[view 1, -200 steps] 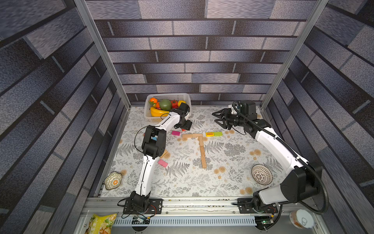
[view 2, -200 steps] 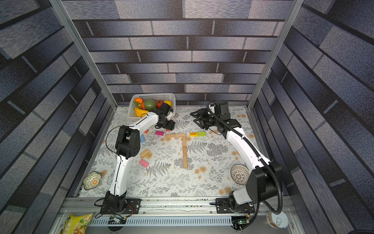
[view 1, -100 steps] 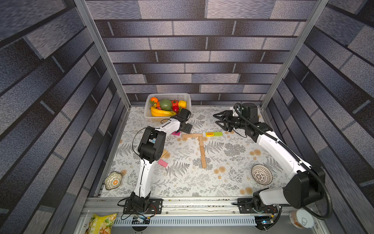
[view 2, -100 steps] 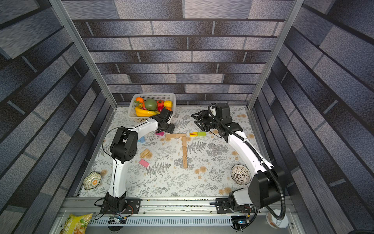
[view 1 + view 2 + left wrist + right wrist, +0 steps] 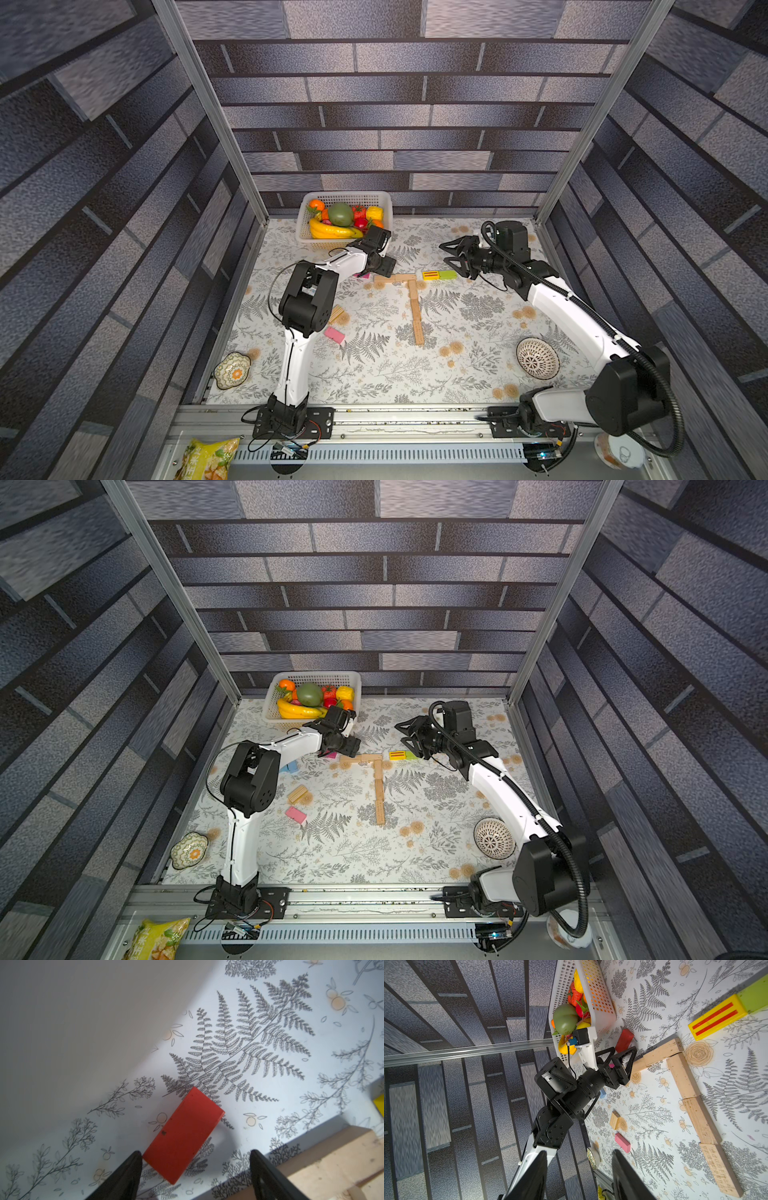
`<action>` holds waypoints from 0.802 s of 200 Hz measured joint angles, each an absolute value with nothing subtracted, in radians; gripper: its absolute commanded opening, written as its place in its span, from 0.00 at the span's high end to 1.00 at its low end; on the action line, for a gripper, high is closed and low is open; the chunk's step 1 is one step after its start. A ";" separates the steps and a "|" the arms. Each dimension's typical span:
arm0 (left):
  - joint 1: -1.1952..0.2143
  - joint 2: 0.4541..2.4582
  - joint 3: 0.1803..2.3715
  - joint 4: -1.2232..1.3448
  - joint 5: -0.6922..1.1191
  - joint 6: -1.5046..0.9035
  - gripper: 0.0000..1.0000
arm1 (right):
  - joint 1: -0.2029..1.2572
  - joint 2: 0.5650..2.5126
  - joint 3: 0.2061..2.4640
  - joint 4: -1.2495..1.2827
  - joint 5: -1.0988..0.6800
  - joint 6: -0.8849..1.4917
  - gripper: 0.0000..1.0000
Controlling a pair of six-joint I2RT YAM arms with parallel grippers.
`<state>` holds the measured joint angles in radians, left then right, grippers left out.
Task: Assemble the number 7 with building blocks
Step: Pick up the building block from the center of the board.
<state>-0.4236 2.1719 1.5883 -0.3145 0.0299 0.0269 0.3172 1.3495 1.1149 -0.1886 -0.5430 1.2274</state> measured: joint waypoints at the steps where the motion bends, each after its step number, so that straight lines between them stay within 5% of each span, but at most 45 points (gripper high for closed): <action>1: -0.424 2.172 1.589 -0.315 0.030 0.027 0.17 | 0.317 1.349 1.114 -0.189 -0.543 1.227 0.48; 64: -0.435 2.207 1.645 -0.333 0.060 0.027 0.22 | 0.317 1.314 1.089 -0.182 -0.520 1.237 0.48; 121: -0.445 2.244 1.681 -0.360 0.052 0.029 0.38 | 0.317 1.314 1.082 -0.175 -0.517 1.246 0.49; 160: -0.451 2.251 1.694 -0.372 0.046 0.029 0.27 | 0.317 1.314 1.082 -0.168 -0.517 1.250 0.49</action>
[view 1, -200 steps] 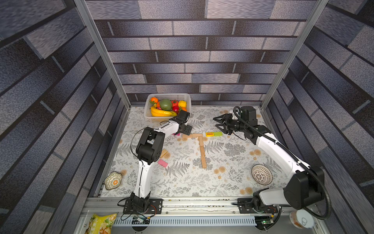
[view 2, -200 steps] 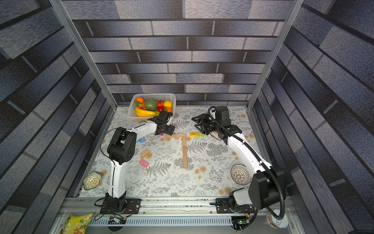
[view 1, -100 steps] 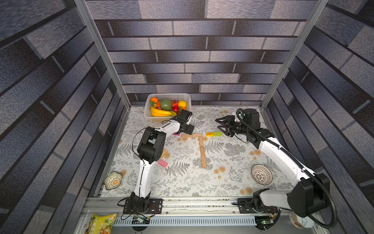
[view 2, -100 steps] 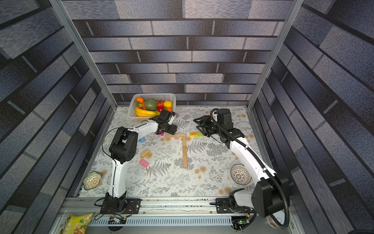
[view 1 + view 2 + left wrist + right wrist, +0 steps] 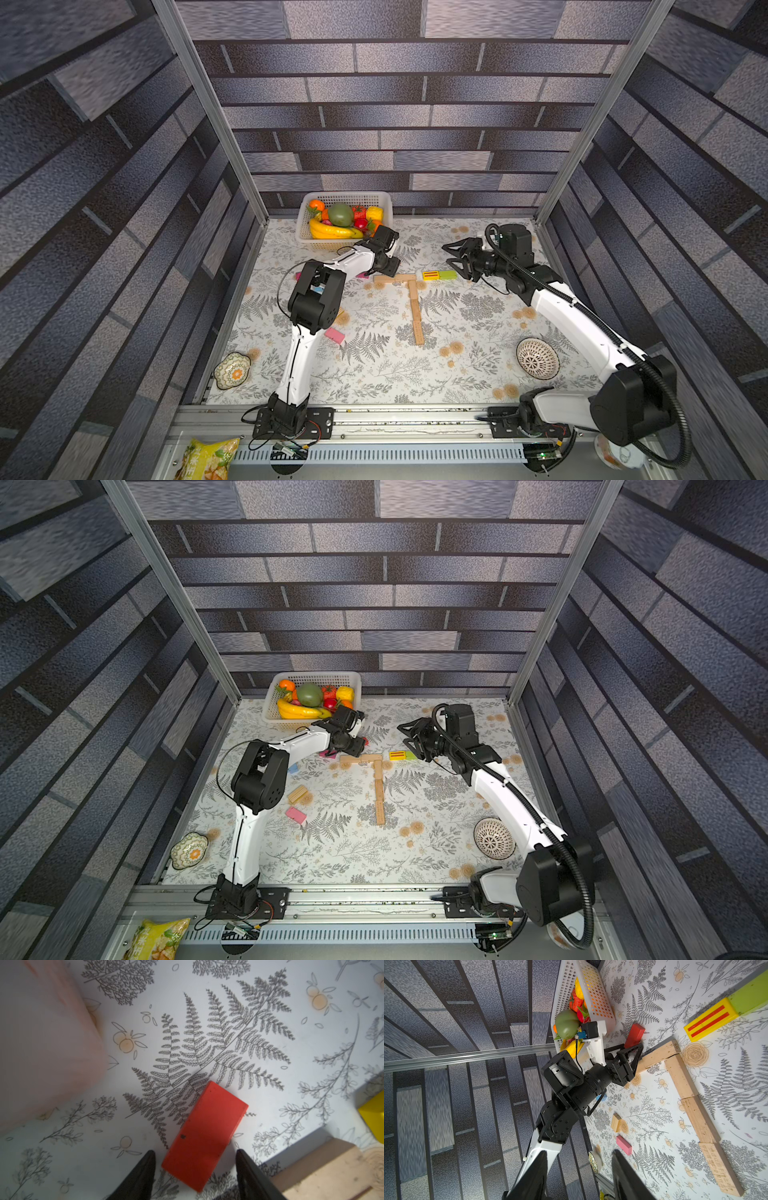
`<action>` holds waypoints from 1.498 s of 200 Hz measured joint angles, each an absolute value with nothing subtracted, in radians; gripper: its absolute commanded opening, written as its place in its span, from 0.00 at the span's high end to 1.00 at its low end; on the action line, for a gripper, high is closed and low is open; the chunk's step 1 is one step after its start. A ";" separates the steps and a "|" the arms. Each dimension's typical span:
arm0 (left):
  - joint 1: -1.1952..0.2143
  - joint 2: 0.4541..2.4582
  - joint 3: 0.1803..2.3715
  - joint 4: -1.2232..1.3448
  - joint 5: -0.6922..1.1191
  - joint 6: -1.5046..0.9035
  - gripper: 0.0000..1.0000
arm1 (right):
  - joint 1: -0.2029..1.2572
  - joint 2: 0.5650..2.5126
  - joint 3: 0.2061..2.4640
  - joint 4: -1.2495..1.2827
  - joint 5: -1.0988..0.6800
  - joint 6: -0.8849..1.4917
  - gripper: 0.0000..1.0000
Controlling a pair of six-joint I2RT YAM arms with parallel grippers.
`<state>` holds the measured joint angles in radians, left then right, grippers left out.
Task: Assemble the number 7 with building blocks
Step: Pick up the building block from the center of the board.
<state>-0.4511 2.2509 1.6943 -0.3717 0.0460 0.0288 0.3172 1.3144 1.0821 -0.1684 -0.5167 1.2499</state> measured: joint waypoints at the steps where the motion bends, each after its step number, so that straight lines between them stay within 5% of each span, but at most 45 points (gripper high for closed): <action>1: -0.451 2.251 1.694 -0.372 0.046 0.029 0.27 | 0.317 1.314 1.082 -0.168 -0.517 1.250 0.48; 131: -0.451 2.356 1.897 -0.500 0.050 0.028 0.24 | 0.317 1.313 1.042 -0.151 -0.515 1.268 0.49; 240: -0.457 2.361 1.908 -0.517 0.071 0.031 0.64 | 0.317 1.301 1.037 -0.151 -0.498 1.267 0.49; 299: -0.457 2.361 1.908 -0.517 0.071 0.031 0.72 | 0.317 1.289 1.026 -0.151 -0.497 1.267 0.49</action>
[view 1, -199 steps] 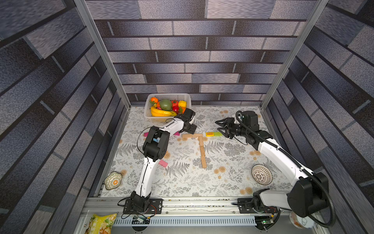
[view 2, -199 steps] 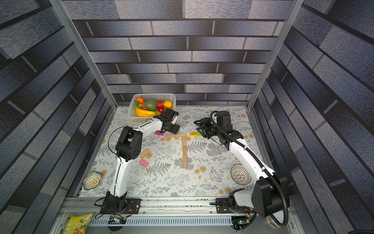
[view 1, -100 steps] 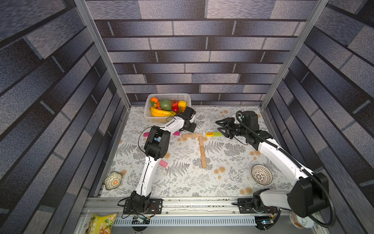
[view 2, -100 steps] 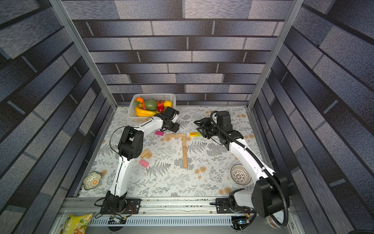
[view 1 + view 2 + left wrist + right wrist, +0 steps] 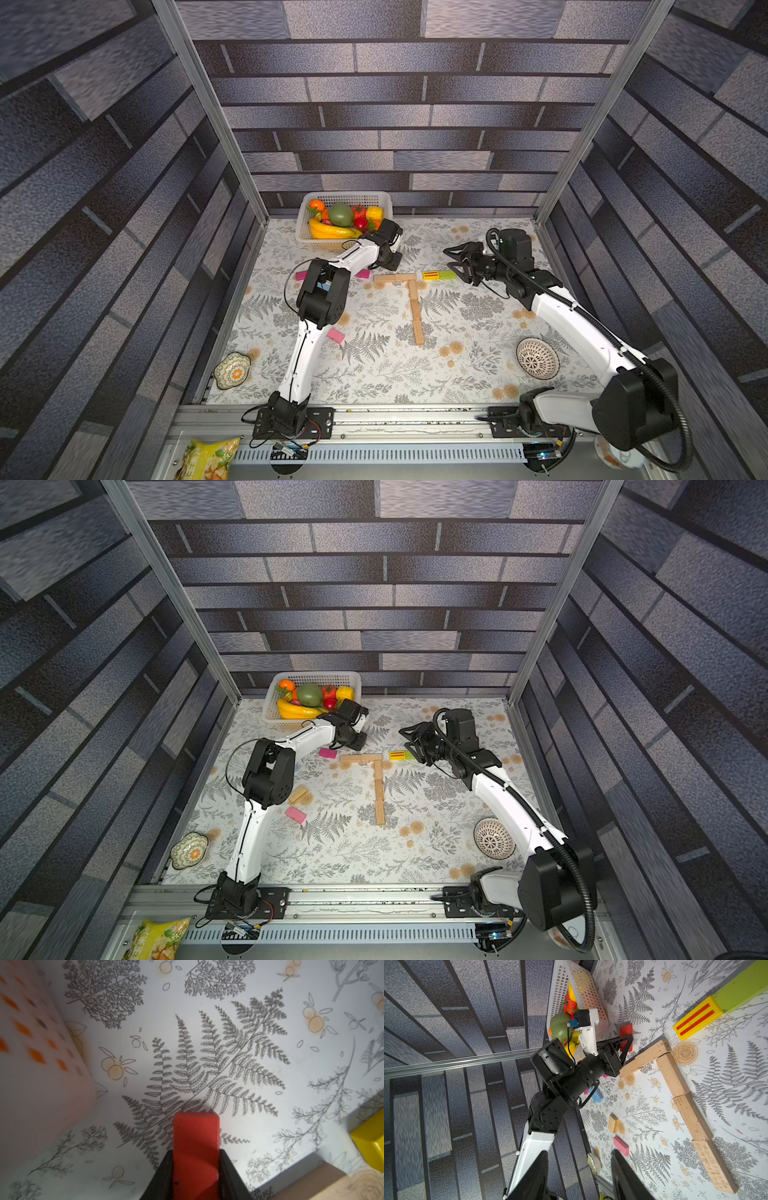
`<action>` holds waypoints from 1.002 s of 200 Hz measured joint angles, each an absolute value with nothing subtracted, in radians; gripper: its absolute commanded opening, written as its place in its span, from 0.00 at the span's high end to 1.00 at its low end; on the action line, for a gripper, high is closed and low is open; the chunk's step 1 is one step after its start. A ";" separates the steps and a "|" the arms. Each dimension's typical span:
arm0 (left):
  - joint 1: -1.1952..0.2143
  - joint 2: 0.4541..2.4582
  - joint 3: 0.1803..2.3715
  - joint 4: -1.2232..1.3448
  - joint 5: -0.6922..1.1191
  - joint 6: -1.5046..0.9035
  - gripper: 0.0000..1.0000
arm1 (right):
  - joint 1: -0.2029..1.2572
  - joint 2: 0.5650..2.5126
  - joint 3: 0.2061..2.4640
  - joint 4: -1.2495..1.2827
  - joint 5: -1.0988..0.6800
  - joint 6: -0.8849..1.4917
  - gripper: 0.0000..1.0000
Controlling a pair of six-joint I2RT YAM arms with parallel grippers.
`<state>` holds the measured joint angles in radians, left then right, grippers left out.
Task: Assemble the number 7 with building blocks
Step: Pick up the building block from the center of the board, then place the building block at the center of the board.
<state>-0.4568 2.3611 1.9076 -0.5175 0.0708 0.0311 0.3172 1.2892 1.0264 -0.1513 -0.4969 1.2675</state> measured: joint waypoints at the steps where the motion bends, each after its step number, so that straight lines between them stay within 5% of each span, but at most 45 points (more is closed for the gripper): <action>1: -0.457 2.361 1.908 -0.517 0.071 0.031 0.72 | 0.317 1.289 1.026 -0.151 -0.497 1.267 0.49; 71: -0.465 2.343 1.908 -0.555 0.053 0.031 0.73 | 0.317 1.235 0.981 -0.152 -0.482 1.268 0.49; 137: -0.549 2.120 1.908 -0.667 0.015 0.030 0.72 | 0.315 1.153 0.967 -0.178 -0.458 1.254 0.49; 200: -0.816 2.019 1.908 -0.776 0.000 -0.135 0.71 | 0.194 1.002 1.197 -0.770 -0.221 1.028 0.48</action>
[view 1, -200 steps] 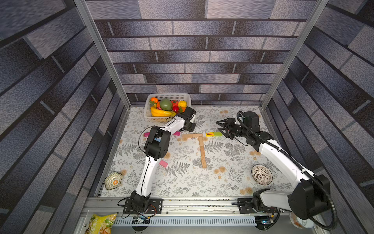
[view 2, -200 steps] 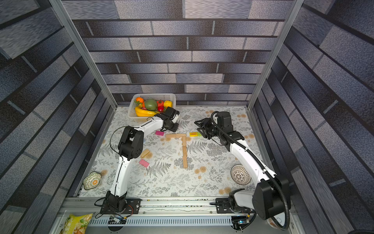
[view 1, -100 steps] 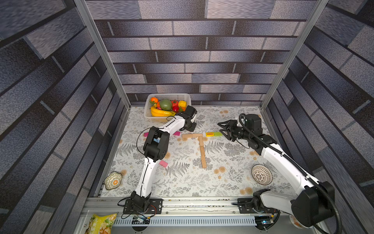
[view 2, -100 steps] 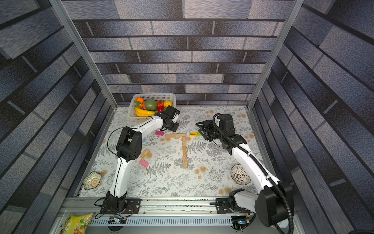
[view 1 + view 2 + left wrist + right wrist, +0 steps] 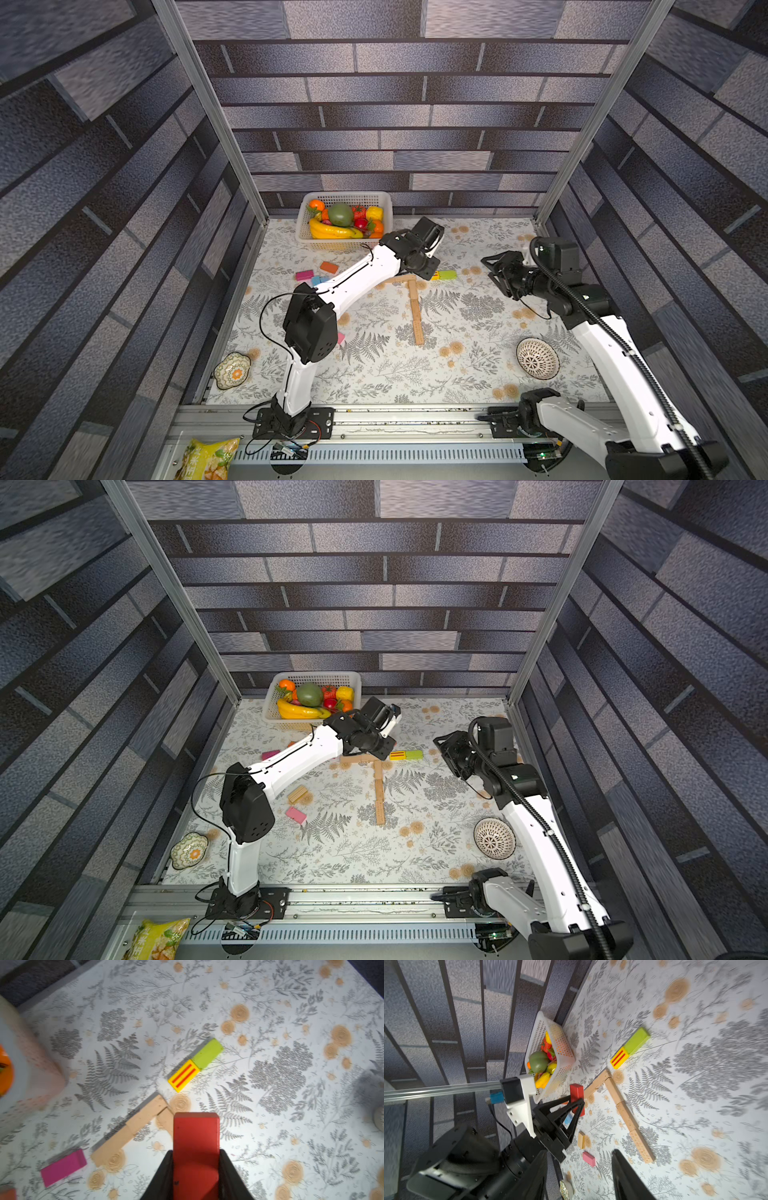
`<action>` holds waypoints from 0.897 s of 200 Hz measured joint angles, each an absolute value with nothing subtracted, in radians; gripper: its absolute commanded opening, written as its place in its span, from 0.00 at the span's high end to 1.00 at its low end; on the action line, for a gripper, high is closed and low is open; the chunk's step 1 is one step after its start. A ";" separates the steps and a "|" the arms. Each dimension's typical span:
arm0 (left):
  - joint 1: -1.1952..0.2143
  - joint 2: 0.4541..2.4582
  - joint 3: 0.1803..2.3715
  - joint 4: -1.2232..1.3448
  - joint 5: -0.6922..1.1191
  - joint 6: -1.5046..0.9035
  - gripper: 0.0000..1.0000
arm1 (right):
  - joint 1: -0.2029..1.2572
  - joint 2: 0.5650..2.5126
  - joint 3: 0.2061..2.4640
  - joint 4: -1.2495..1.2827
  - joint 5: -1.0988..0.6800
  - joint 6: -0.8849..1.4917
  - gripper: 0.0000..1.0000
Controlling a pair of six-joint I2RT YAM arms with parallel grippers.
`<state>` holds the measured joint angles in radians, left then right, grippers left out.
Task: Assemble the number 7 with building blocks
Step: Place the building block at the center of the board.
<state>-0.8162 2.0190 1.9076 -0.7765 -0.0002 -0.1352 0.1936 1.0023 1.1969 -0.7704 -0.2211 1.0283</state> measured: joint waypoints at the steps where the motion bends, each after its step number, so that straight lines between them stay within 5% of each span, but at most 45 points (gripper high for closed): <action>1: -0.823 2.020 1.908 -0.778 -0.001 -0.141 0.71 | 0.192 1.002 1.200 -0.777 -0.217 1.026 0.48; 58: -1.052 2.238 2.029 -0.846 0.000 -0.384 0.71 | 0.181 0.941 1.271 -1.144 -0.047 0.859 0.48; 105: -1.073 2.403 2.074 -0.859 0.012 -0.466 0.70 | 0.181 0.907 1.251 -1.206 -0.039 0.832 0.48; 138: -1.066 2.429 2.124 -0.862 0.019 -0.479 0.30 | 0.181 0.878 1.234 -1.212 -0.053 0.832 0.48; 179: -1.056 2.428 2.158 -0.886 0.018 -0.480 0.25 | 0.181 0.866 1.215 -1.220 -0.073 0.833 0.48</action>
<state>-1.0565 2.4279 2.1578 -0.8856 0.0181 -0.4801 0.1806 0.8661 1.2152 -1.2201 -0.0731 0.8326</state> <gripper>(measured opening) 0.742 0.522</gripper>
